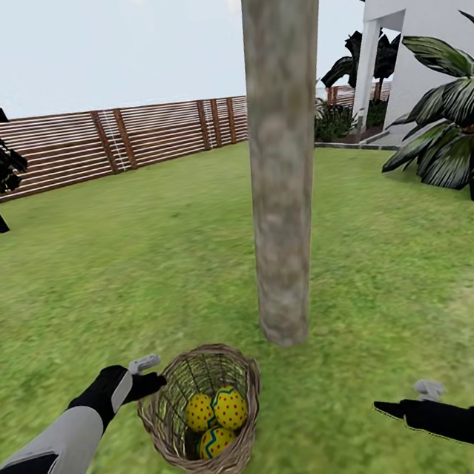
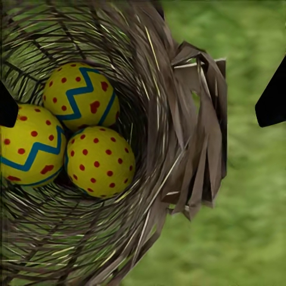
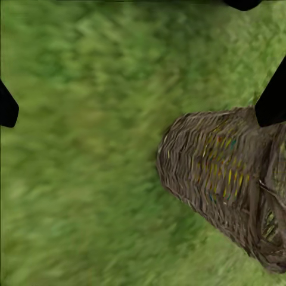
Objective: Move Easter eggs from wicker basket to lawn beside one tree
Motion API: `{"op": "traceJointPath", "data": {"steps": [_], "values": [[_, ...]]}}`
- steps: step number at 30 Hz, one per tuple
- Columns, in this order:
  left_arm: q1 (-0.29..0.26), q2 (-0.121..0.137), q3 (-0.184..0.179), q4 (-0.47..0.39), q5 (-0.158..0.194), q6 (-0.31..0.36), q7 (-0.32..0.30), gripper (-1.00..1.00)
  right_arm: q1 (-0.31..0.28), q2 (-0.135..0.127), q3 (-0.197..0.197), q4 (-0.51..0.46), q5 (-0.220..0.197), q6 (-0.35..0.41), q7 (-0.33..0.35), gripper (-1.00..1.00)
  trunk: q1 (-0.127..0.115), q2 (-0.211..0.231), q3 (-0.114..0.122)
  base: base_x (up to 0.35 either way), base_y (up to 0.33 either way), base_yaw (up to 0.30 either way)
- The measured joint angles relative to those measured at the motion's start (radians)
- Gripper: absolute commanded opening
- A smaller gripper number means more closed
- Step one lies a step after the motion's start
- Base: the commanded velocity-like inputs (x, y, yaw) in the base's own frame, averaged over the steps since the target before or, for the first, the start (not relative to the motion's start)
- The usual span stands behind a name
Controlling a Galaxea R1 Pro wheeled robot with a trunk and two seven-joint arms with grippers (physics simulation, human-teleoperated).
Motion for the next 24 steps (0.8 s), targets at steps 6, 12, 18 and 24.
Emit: {"op": "traceJointPath", "data": {"steps": [6,12,18,24], "values": [[0.000,0.002,0.000,0.000,0.000,0.002,0.000,1.00,0.000,-0.017,-0.037,-0.017,-0.001,0.059,0.052,1.00,-0.023,0.042,0.019,0.000,0.000,0.000],[-0.003,0.019,0.001,-0.001,-0.002,0.010,0.000,1.00,0.000,-0.015,-0.042,-0.018,0.001,0.051,0.045,1.00,-0.046,0.084,0.038,0.000,0.000,0.000],[0.006,0.081,0.009,-0.151,0.002,0.152,-0.028,1.00,0.000,-0.013,-0.039,-0.015,0.003,0.044,0.043,1.00,-0.069,0.126,0.056,0.000,0.000,0.000],[0.024,0.099,0.040,-0.190,-0.003,0.172,-0.042,1.00,0.000,-0.011,-0.037,-0.010,0.011,0.034,0.043,1.00,-0.092,0.168,0.075,0.000,0.000,0.000]]}}
